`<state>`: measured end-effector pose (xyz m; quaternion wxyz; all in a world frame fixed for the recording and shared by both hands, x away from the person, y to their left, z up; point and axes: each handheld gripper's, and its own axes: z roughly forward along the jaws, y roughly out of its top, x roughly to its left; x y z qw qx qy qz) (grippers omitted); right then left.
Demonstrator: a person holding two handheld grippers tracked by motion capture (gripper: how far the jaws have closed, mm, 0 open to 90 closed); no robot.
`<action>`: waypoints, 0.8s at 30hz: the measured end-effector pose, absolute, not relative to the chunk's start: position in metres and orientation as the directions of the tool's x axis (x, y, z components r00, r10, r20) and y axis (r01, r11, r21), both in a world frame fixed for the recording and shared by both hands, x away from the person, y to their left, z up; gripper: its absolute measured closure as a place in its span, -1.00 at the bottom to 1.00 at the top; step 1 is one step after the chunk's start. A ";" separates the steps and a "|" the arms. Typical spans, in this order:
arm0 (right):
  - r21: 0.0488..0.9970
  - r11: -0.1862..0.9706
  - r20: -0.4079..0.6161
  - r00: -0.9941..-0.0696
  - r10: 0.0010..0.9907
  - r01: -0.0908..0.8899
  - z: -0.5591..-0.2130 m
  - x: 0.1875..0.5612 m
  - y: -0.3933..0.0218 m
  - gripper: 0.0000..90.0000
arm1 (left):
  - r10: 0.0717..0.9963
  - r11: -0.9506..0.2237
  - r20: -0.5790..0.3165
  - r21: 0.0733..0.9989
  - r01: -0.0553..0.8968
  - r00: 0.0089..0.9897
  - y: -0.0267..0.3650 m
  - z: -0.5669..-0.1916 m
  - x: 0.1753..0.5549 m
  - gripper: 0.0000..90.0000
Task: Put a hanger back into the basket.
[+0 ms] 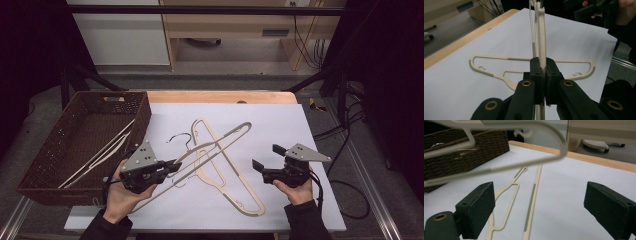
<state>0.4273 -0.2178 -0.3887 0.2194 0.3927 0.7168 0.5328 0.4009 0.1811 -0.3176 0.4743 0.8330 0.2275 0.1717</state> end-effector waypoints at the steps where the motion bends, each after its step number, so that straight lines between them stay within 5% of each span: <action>1: 0.935 0.123 0.105 -0.592 0.799 0.332 -0.389 0.427 -0.220 -0.78 | 0.541 -0.447 0.076 0.870 0.210 0.837 0.182 -0.313 0.400 0.92; 11: 0.933 0.117 0.107 -0.572 0.813 0.340 -0.391 0.424 -0.228 -0.83 | 0.559 -0.448 0.127 0.878 0.169 0.820 0.201 -0.267 0.403 0.92; 24: 0.929 0.124 0.105 -0.568 0.816 0.350 -0.393 0.426 -0.225 -0.84 | 0.674 -0.476 0.222 0.860 0.184 0.705 0.272 -0.237 0.437 0.92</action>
